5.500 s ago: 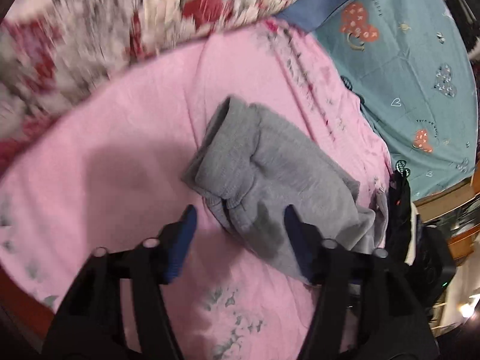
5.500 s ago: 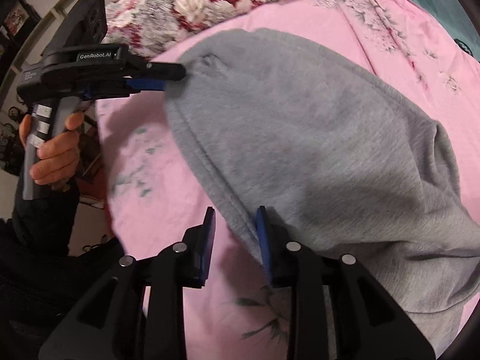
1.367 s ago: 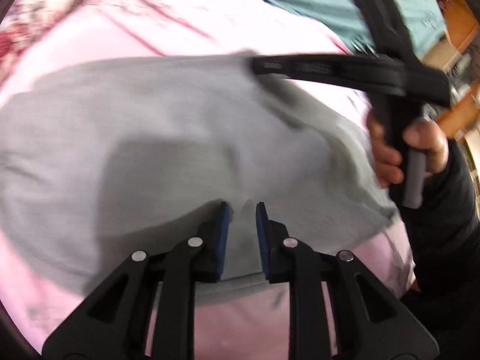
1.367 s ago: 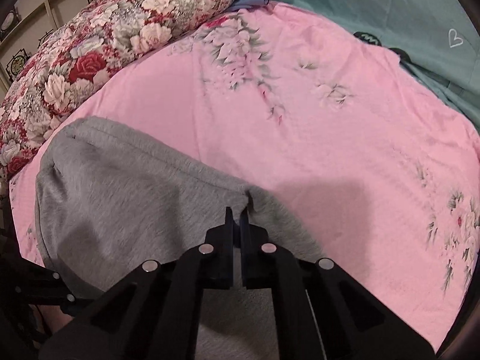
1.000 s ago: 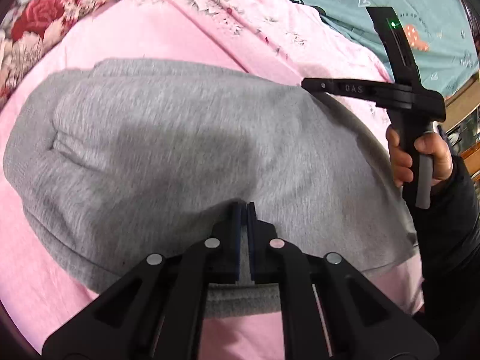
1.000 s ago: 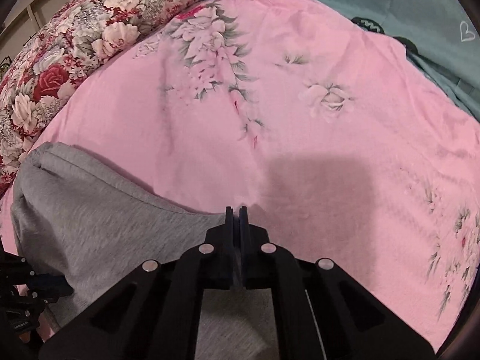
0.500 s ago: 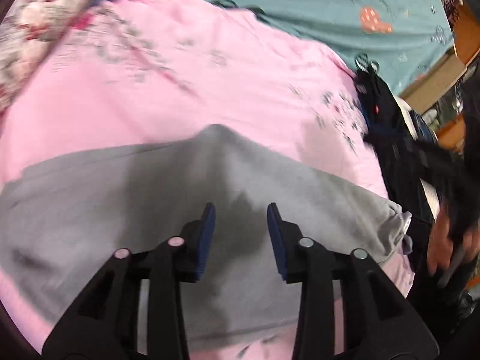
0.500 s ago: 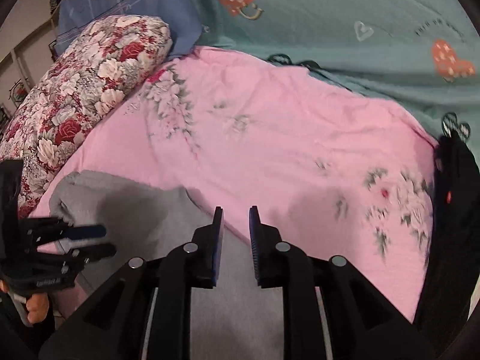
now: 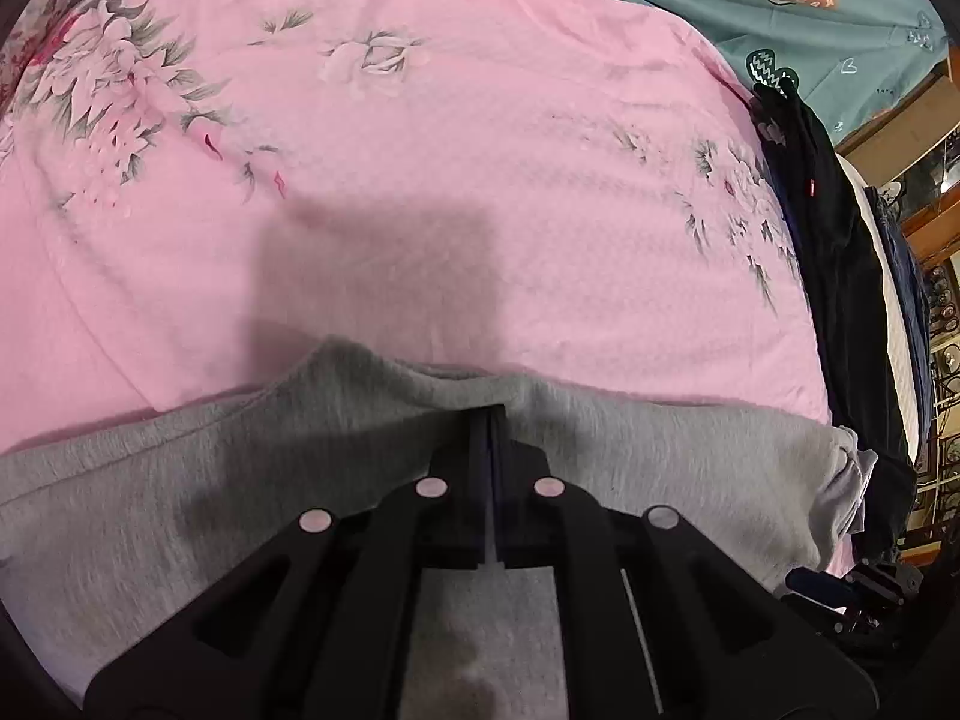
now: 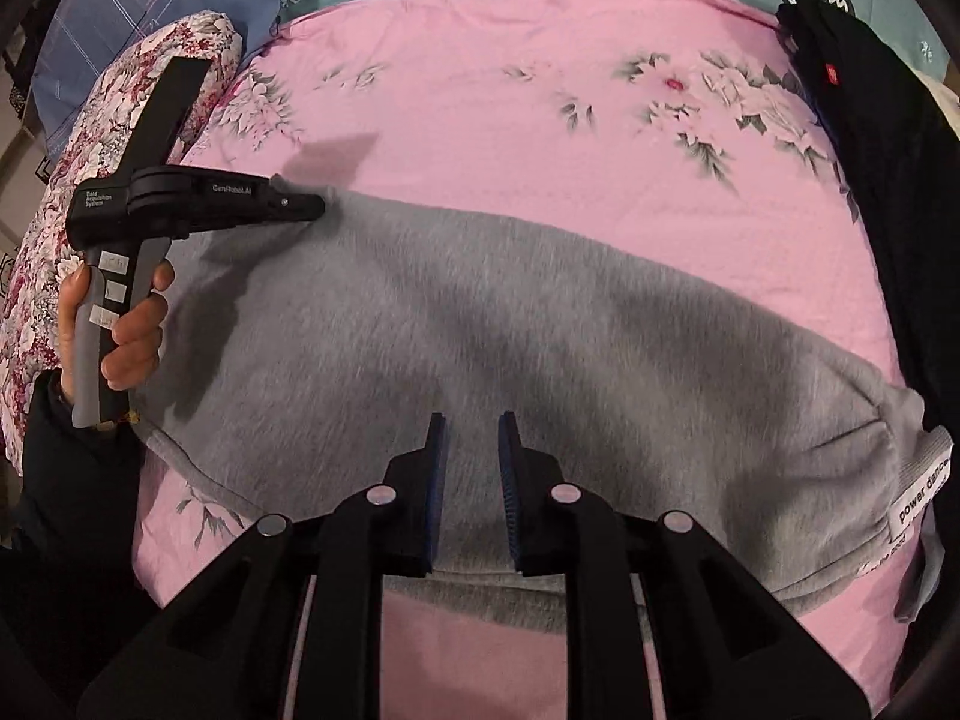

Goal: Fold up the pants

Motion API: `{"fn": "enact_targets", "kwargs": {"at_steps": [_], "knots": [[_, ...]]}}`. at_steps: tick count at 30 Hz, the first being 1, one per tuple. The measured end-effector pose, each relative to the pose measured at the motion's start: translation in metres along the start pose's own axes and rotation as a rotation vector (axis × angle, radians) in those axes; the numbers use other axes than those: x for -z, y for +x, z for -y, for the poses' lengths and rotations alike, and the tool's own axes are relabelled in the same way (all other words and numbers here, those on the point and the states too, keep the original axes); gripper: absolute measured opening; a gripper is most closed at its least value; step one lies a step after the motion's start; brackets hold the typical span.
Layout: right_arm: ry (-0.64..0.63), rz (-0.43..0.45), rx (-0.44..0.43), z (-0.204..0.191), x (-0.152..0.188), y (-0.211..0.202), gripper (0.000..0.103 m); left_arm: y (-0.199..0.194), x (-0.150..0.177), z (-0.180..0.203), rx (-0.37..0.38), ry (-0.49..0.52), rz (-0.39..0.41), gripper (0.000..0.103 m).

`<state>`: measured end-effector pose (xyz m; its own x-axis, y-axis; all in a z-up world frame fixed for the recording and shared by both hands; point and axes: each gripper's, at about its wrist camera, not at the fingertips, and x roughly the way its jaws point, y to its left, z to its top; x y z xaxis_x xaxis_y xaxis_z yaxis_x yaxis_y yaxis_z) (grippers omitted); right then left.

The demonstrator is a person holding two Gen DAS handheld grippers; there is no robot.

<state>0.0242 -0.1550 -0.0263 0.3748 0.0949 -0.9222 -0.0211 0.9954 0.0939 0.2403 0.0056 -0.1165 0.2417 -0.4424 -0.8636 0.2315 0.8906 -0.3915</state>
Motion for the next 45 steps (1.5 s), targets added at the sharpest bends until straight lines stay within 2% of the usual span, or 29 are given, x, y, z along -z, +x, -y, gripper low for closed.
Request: {"fn": "enact_targets", "kwargs": {"at_steps": [4,7,11,14,17,18,19,20,21,22,23,25,27,29,36,41,45], "knots": [[-0.027,-0.053,0.002,-0.016,0.013,0.009,0.017,-0.001,0.0,-0.004,0.023,-0.009,-0.006,0.004],[-0.027,-0.126,0.016,-0.019,0.029,0.023,0.018,-0.001,0.001,-0.007,0.037,-0.011,-0.009,0.004],[-0.023,-0.087,0.049,-0.024,0.038,0.026,0.019,0.001,0.0,-0.01,0.063,-0.022,-0.011,0.004],[-0.006,-0.085,0.039,-0.027,0.037,0.025,0.03,0.0,0.001,-0.012,0.083,-0.026,0.002,0.004],[0.026,-0.066,0.017,-0.016,0.032,0.002,0.033,-0.001,0.003,-0.011,0.081,-0.02,0.015,0.004],[0.06,-0.029,0.015,-0.006,0.031,-0.013,0.038,-0.001,0.003,-0.009,0.075,-0.016,0.017,0.004],[0.105,0.014,0.027,0.008,0.031,-0.029,0.054,-0.001,0.004,-0.008,0.066,-0.01,0.022,0.004],[0.172,0.069,0.057,0.027,0.033,-0.048,0.064,-0.001,0.005,-0.006,0.062,-0.002,0.026,0.004],[0.245,0.118,0.093,0.045,0.036,-0.065,0.081,-0.001,0.005,-0.006,0.057,0.003,0.03,0.004],[0.32,0.158,0.13,0.063,0.041,-0.079,0.093,-0.001,0.006,-0.004,0.049,0.008,0.034,0.004],[0.406,0.189,0.167,0.083,0.049,-0.092,0.093,-0.001,0.006,-0.003,0.044,0.012,0.037,0.004],[0.551,0.185,0.198,0.116,0.064,-0.101,0.093,-0.001,0.006,-0.002,0.038,0.018,0.04,0.004],[0.708,0.152,0.138,0.149,0.083,-0.096,0.093,-0.001,0.006,-0.002,0.037,0.02,0.041,0.004],[0.803,0.129,0.058,0.169,0.095,-0.084,0.093,-0.001,0.006,-0.002,0.037,0.02,0.041,0.004],[0.906,0.1,-0.001,0.199,0.105,-0.054,0.093,-0.002,0.006,-0.002,0.035,0.026,0.044,0.004],[0.939,0.131,-0.049,0.208,0.089,-0.039,0.093,-0.002,0.006,-0.002,0.043,0.023,0.044,0.004],[0.946,0.147,-0.029,0.207,0.079,-0.035,0.095,-0.001,0.006,-0.002,0.05,0.019,0.04,0.004]]}}
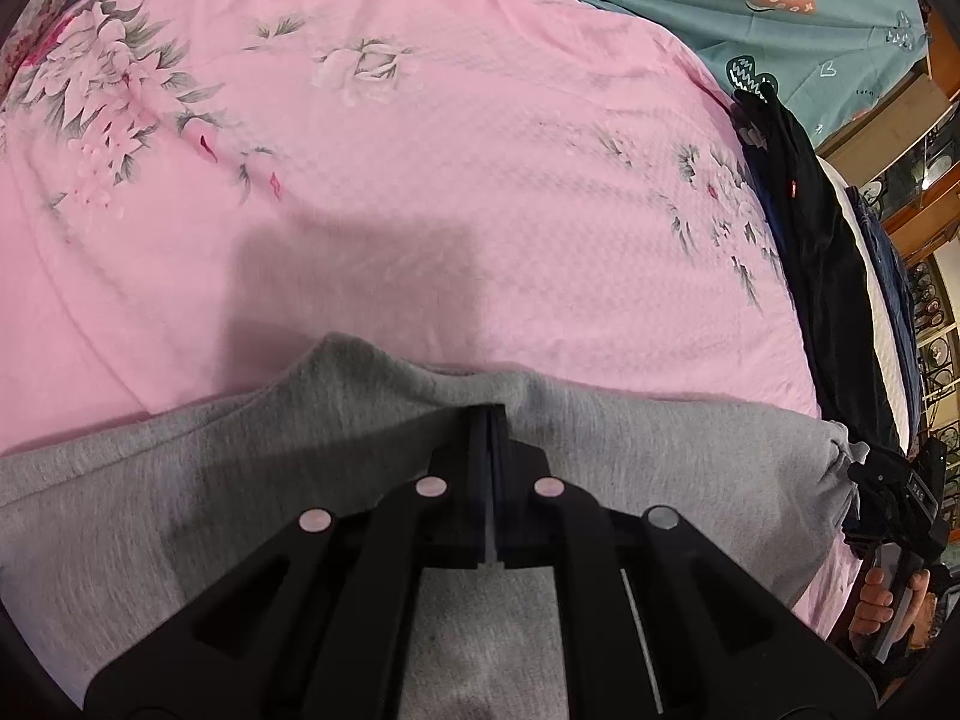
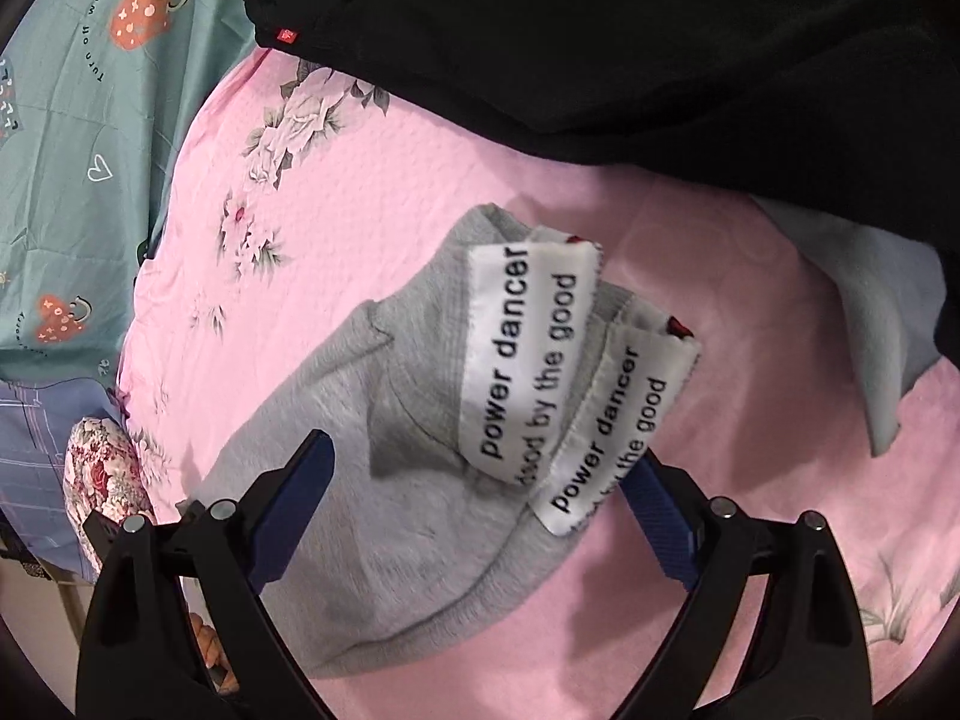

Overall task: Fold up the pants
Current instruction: 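Grasp the two labelled cuffs with the right tool while the left tool holds the pants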

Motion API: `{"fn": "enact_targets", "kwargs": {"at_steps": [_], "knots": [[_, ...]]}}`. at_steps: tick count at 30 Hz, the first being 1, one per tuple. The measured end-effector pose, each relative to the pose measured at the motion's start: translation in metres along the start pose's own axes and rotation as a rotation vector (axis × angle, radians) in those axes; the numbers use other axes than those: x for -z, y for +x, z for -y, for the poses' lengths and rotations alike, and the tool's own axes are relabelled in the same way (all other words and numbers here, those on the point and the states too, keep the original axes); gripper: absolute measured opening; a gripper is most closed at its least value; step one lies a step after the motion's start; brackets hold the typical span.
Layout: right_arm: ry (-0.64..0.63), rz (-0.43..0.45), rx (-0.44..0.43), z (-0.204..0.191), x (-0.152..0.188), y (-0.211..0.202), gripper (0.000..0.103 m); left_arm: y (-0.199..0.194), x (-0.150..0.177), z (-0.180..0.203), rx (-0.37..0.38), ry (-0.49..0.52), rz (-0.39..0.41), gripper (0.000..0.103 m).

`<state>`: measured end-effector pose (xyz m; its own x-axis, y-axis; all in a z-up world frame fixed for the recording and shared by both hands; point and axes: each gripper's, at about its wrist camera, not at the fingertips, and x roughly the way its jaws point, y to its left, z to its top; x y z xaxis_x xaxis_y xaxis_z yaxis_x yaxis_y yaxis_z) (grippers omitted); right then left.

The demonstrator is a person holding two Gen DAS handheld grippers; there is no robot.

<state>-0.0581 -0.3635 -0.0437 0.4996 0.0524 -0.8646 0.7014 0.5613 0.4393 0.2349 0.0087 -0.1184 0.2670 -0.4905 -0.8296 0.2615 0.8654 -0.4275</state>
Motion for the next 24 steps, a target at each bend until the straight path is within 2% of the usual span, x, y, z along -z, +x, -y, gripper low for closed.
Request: {"fn": "enact_targets", "kwargs": {"at_steps": [2,3,4,6,7,13,15,17,20,22,24], "knots": [[-0.008,0.022,0.025,-0.004,0.001,0.001,0.094,0.0,0.0,-0.001,0.005,0.0,-0.001,0.004],[-0.019,0.038,0.042,-0.007,0.002,0.002,0.078,0.0,0.0,-0.002,0.008,0.0,-0.001,0.004],[-0.032,0.05,0.082,-0.008,0.003,0.003,0.055,0.0,0.0,-0.003,0.014,-0.003,-0.001,0.004],[-0.066,0.061,0.084,-0.009,0.006,0.003,0.04,0.0,0.0,-0.004,0.023,-0.007,-0.003,0.004],[-0.075,0.069,0.085,-0.008,0.007,0.002,0.037,0.0,0.0,-0.005,0.028,-0.009,-0.003,0.004],[-0.115,0.101,0.08,-0.007,0.011,0.002,0.036,-0.003,0.004,-0.006,0.042,-0.011,0.015,0.004],[-0.132,0.104,0.074,-0.007,0.01,0.004,0.037,-0.01,0.008,0.002,0.004,-0.006,0.018,0.004],[-0.168,0.104,0.076,-0.01,0.01,0.005,0.037,-0.025,0.02,0.023,-0.011,0.02,0.031,0.007],[-0.234,0.115,0.069,-0.011,0.011,0.005,0.038,-0.043,0.042,0.069,0.076,0.047,0.031,0.014],[-0.266,0.128,0.048,-0.008,0.012,0.007,0.039,-0.04,0.054,0.103,0.132,0.047,0.004,0.018],[-0.287,0.14,0.029,-0.006,0.013,0.007,0.039,-0.024,0.061,0.139,0.146,0.06,-0.034,0.018]]}}
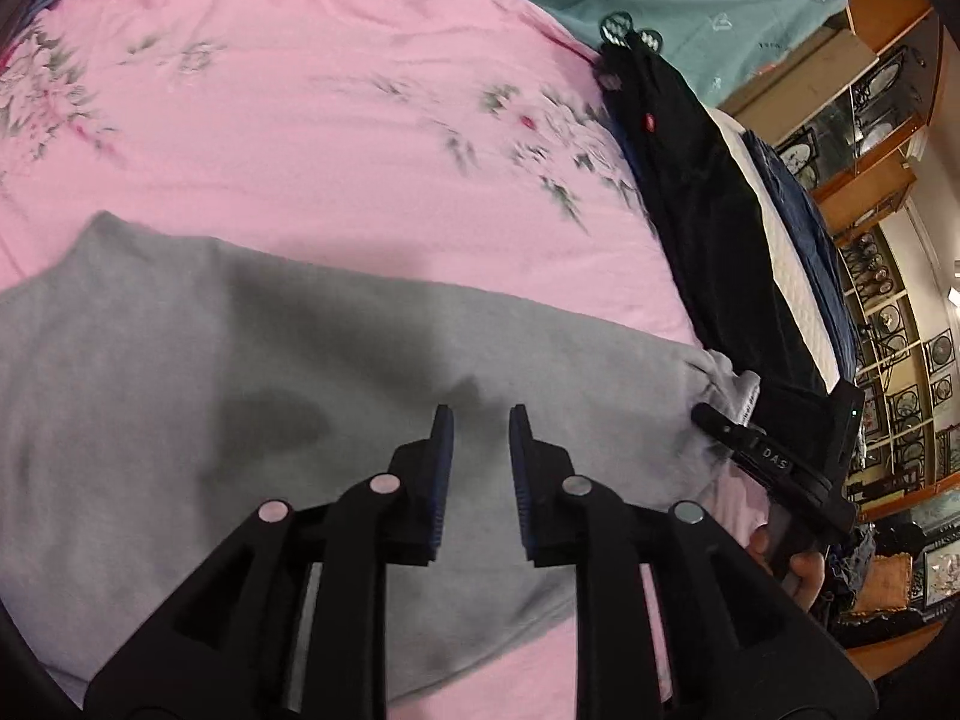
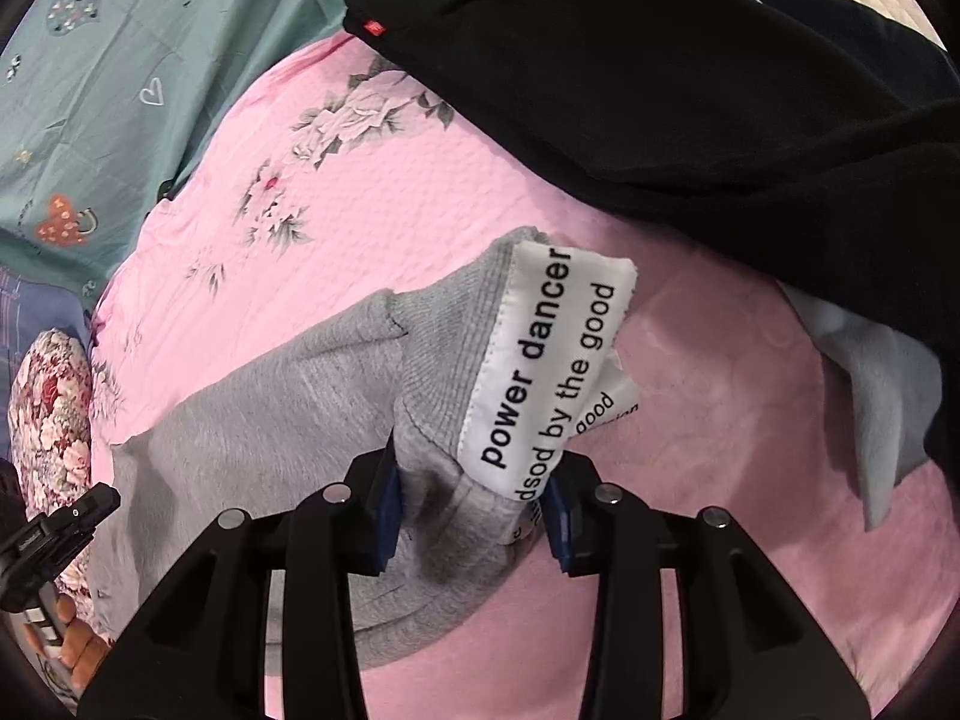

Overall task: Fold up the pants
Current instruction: 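Grasp the two labelled cuffs with the right tool while the left tool holds the pants, then lift the labelled cuffs with the right tool and fold them onto the pants body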

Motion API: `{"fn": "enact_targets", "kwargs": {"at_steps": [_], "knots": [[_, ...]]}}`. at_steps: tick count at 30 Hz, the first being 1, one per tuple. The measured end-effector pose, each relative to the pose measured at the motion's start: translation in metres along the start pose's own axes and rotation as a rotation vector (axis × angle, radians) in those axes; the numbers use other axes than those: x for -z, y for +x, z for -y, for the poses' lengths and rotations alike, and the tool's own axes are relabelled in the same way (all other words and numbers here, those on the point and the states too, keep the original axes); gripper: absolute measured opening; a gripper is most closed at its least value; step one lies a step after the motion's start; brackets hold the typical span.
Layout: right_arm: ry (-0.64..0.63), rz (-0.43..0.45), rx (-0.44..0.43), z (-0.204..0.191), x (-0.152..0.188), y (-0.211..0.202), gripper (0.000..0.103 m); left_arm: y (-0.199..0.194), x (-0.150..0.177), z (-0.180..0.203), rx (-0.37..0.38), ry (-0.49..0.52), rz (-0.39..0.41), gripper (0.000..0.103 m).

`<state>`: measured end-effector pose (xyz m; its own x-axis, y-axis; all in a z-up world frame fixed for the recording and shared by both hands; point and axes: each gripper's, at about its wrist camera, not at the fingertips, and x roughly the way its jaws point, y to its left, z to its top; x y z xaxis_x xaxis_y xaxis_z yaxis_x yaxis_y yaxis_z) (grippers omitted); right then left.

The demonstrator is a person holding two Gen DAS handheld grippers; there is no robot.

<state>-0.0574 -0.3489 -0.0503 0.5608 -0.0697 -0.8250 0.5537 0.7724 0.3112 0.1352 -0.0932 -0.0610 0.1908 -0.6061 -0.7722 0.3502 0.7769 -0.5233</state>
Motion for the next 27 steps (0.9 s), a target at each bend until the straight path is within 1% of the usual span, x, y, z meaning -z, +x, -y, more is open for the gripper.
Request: {"fn": "enact_targets", "kwargs": {"at_steps": [1,3,5,6,9,11,13,14,17,19,21,24,25,27], "knots": [[-0.013,0.008,-0.007,0.0,0.001,0.0,0.039,0.011,0.002,0.014,-0.004,0.008,-0.014,0.018],[-0.034,0.019,-0.015,0.0,0.002,-0.001,0.04,0.034,0.004,0.037,-0.013,0.023,-0.045,0.012],[-0.052,0.031,-0.029,0.001,0.004,-0.002,0.04,0.057,0.006,0.054,-0.018,0.026,-0.085,0.009],[-0.057,0.034,-0.034,0.001,0.004,-0.002,0.04,0.066,0.007,0.061,-0.032,0.032,-0.095,0.007],[-0.055,0.039,-0.049,0.003,0.004,-0.002,0.04,0.092,0.015,0.069,-0.098,0.038,-0.129,0.006],[-0.064,0.041,-0.039,0.001,0.004,-0.001,0.04,0.096,0.02,0.071,-0.12,0.048,-0.098,0.007],[-0.077,0.045,-0.026,-0.002,0.005,0.0,0.041,0.094,0.022,0.074,-0.131,0.064,-0.089,0.007],[-0.084,0.049,-0.024,-0.003,0.005,-0.001,0.041,0.092,0.024,0.073,-0.122,0.056,-0.099,0.007],[-0.079,0.049,-0.035,-0.002,0.004,-0.001,0.041,0.075,0.034,0.067,-0.057,0.035,-0.124,0.007],[-0.075,0.047,-0.045,-0.001,0.004,-0.002,0.043,0.054,0.041,0.055,-0.061,0.027,-0.101,0.007],[-0.076,0.048,-0.047,-0.001,0.004,-0.002,0.043,0.026,0.042,0.029,-0.099,-0.012,-0.051,0.007],[-0.083,0.05,-0.04,-0.002,0.004,-0.001,0.043,-0.02,0.043,-0.032,-0.216,-0.119,0.039,0.008],[-0.087,0.051,-0.038,-0.002,0.004,-0.002,0.044,-0.035,0.045,-0.056,-0.248,-0.162,0.073,0.01],[-0.09,0.052,-0.035,-0.003,0.005,-0.001,0.044,-0.058,0.051,-0.099,-0.296,-0.246,0.111,0.014]]}}
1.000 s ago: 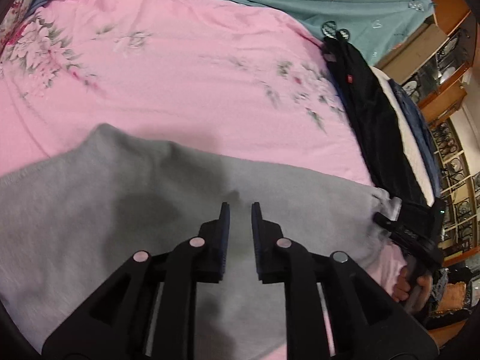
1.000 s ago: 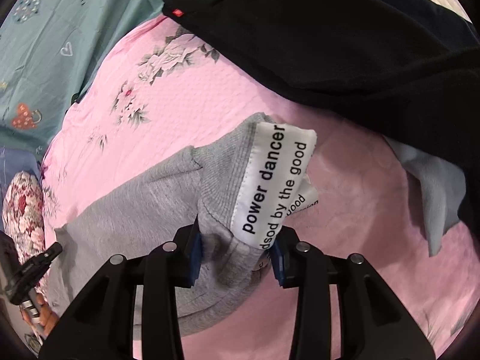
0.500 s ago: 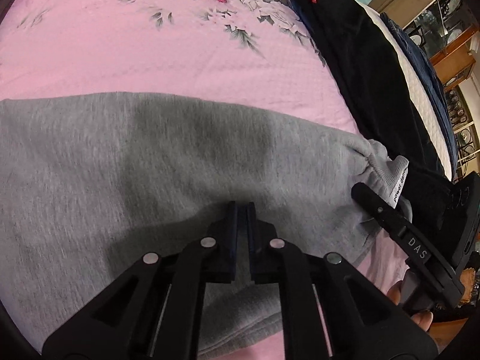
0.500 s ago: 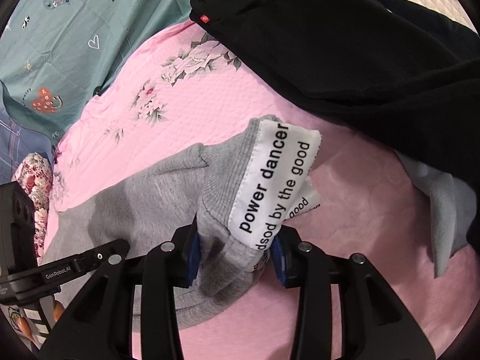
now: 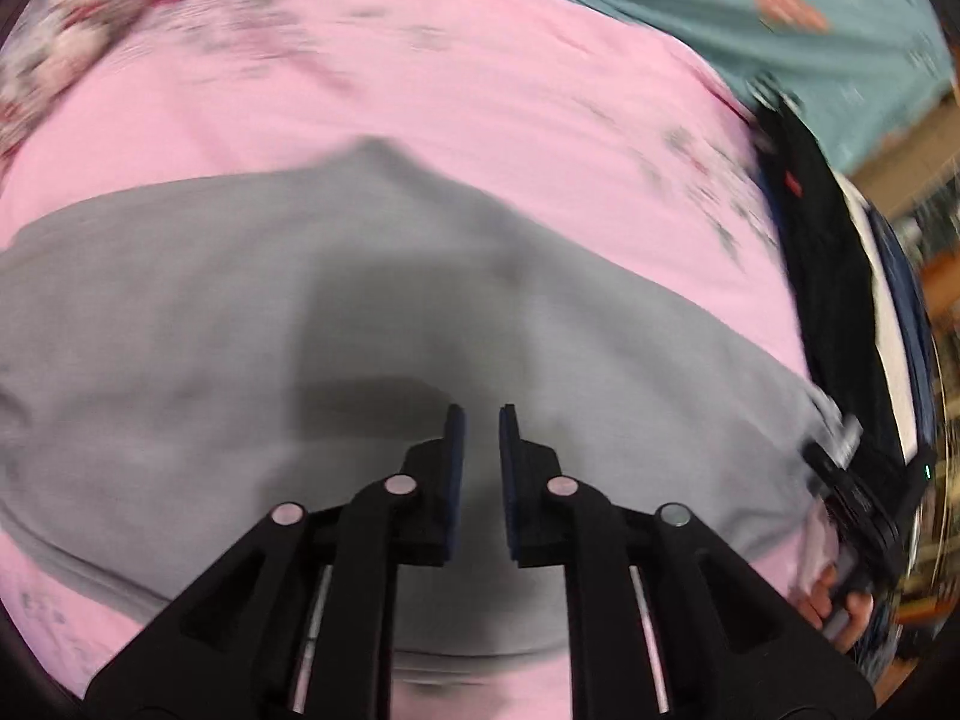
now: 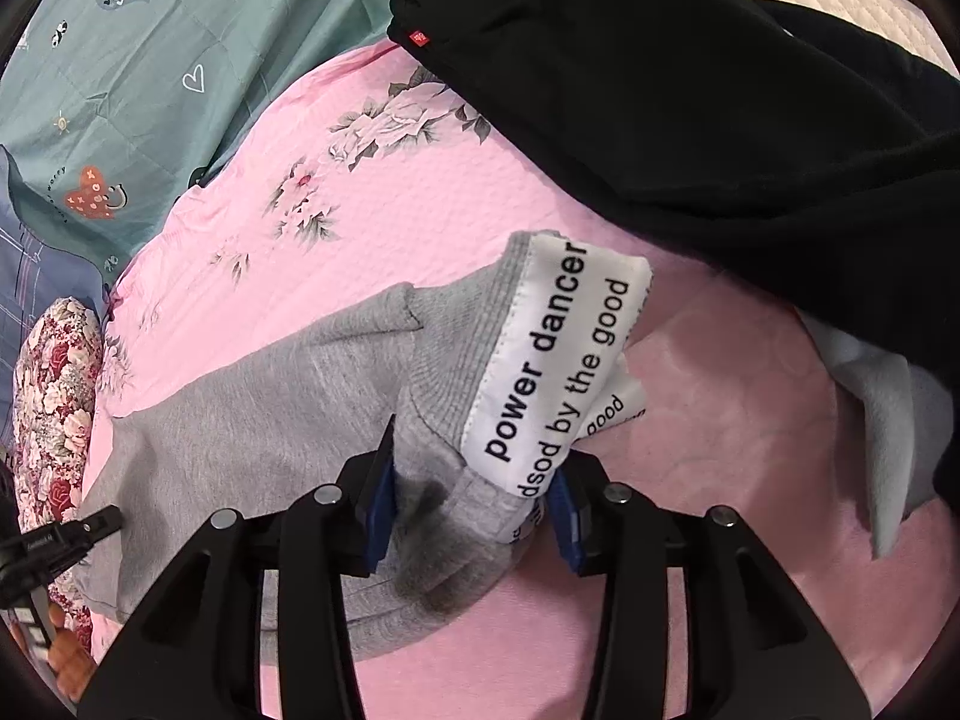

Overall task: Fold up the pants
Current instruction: 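Lift the labelled cuffs with the right tool and fold them onto the pants body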

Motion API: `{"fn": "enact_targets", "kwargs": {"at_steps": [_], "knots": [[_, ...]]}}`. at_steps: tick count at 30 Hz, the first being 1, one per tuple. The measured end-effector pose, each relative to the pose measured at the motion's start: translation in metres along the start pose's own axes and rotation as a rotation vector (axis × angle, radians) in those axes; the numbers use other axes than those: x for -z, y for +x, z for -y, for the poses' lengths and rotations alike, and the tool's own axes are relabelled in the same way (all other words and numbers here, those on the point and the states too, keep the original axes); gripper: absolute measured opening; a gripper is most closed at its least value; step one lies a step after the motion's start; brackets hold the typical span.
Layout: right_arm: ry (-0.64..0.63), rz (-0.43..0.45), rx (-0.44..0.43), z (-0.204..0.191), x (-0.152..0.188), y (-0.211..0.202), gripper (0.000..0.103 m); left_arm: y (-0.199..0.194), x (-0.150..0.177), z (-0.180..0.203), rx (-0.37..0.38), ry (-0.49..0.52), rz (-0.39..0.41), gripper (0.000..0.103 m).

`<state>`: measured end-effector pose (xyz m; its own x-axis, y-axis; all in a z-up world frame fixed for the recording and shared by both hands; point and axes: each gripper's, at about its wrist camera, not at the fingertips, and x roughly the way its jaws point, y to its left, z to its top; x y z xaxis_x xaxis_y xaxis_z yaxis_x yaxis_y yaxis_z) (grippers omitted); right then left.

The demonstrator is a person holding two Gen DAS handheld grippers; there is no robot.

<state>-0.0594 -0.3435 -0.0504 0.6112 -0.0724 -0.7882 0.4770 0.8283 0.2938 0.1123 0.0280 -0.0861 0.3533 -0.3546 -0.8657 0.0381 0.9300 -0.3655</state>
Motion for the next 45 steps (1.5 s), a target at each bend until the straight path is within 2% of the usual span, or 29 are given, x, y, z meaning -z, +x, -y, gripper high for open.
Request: {"fn": "enact_targets", "kwargs": {"at_steps": [3,6,8,10,14,16,21,26,31,35,39,41,42,43,45], "knots": [[0.001,0.004,0.003,0.0,0.0,0.0,0.044,-0.006,-0.008,-0.062,-0.071,-0.105,0.046,0.015],[-0.003,0.006,0.011,-0.002,0.001,0.0,0.044,0.002,-0.009,-0.093,0.064,-0.129,0.013,0.014],[-0.006,0.007,0.019,-0.003,0.001,0.0,0.044,0.004,-0.007,-0.095,0.077,-0.107,0.031,0.014],[0.007,0.003,0.009,-0.001,0.001,0.001,0.045,0.007,-0.006,-0.088,0.059,-0.081,0.058,0.015],[0.1,-0.016,-0.063,0.012,-0.002,-0.001,0.044,0.009,-0.004,-0.084,0.036,-0.035,0.087,0.015],[0.142,-0.037,-0.087,0.016,-0.003,-0.001,0.035,0.01,-0.005,-0.085,0.046,-0.038,0.09,0.015],[0.13,-0.028,-0.054,-0.003,-0.012,-0.015,0.029,0.01,-0.006,-0.09,0.084,-0.059,0.089,0.015],[-0.106,0.061,0.021,-0.079,-0.024,-0.05,0.028,0.011,-0.007,-0.104,0.165,-0.117,0.07,0.015],[-0.444,0.046,-0.004,-0.203,-0.002,-0.06,0.026,0.012,-0.006,-0.107,0.188,-0.127,0.063,0.015],[-0.738,0.038,0.023,-0.298,0.048,-0.02,0.025,0.012,-0.007,-0.109,0.198,-0.129,0.061,0.015],[-0.918,-0.086,0.053,-0.332,0.099,0.04,0.024,0.013,-0.008,-0.11,0.204,-0.125,0.06,0.015],[-0.98,-0.12,0.094,-0.333,0.119,0.06,0.028,0.014,-0.008,-0.11,0.21,-0.128,0.058,0.015],[-1.01,-0.125,0.099,-0.333,0.127,0.063,0.037,0.014,-0.008,-0.111,0.214,-0.131,0.057,0.015],[-1.04,-0.132,0.081,-0.335,0.135,0.061,0.054,0.014,-0.008,-0.112,0.219,-0.133,0.057,0.015],[-1.086,-0.155,0.022,-0.342,0.141,0.044,0.058,0.014,-0.008,-0.112,0.221,-0.134,0.057,0.015]]}}
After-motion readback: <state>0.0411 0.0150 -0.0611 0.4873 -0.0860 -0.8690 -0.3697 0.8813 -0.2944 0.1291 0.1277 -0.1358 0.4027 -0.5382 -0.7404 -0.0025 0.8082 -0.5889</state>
